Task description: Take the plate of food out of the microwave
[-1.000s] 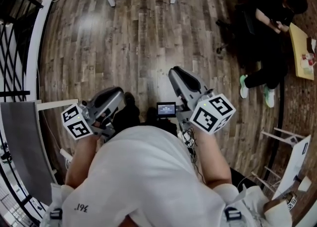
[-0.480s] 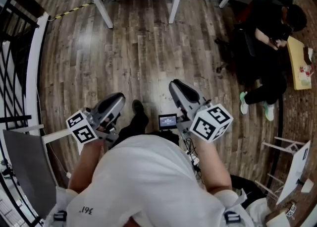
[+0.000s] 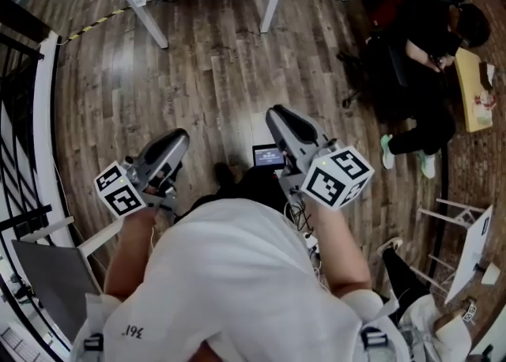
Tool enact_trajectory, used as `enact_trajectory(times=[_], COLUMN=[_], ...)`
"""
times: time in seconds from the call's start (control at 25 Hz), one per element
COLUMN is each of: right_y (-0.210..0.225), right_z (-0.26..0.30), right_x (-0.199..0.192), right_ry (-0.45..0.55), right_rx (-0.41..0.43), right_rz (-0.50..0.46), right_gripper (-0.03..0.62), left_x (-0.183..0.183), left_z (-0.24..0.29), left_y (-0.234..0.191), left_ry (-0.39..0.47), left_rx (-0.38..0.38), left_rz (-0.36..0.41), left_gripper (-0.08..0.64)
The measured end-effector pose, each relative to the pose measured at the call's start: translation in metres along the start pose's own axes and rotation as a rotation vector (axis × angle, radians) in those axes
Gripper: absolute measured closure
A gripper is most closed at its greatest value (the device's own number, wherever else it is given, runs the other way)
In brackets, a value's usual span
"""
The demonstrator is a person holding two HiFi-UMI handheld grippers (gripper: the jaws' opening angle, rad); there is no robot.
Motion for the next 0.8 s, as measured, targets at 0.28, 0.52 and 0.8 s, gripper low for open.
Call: enact_trajectory(times=[0.28,0.52,0.8], right_y=[0.043,0.109,0.186], right_z=[0.040,0.104,0.176], right_x=[0.033,0.073,0.147], right_ry=[0.009,0.006,-0.031], right_rx=[-0.004,0.044,0.113], right_rz=[-0.004,0.004,0.005], right_gripper=[0.534,0.535,0.534], left_x=[0.029,0.069,0.124], left_z=[0.044,0.107,0.197], left_y=[-0.041,-0.091,-0.141], left_ry=[-0.012,0.005,0.041], left_rx=[0.006,0.041,0.101], left_rz=[0.000,0.022,0.027], left_gripper=[0.509,0.509,0.509])
Point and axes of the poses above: the fingertips, and each gripper's own axes: z forward along the fingers, y to its right, x out of its top, the point moved 10 cm from there along -z, backward along the fingers, and after that the axes turned 2 degrees about -x, right-handed, at the moved point
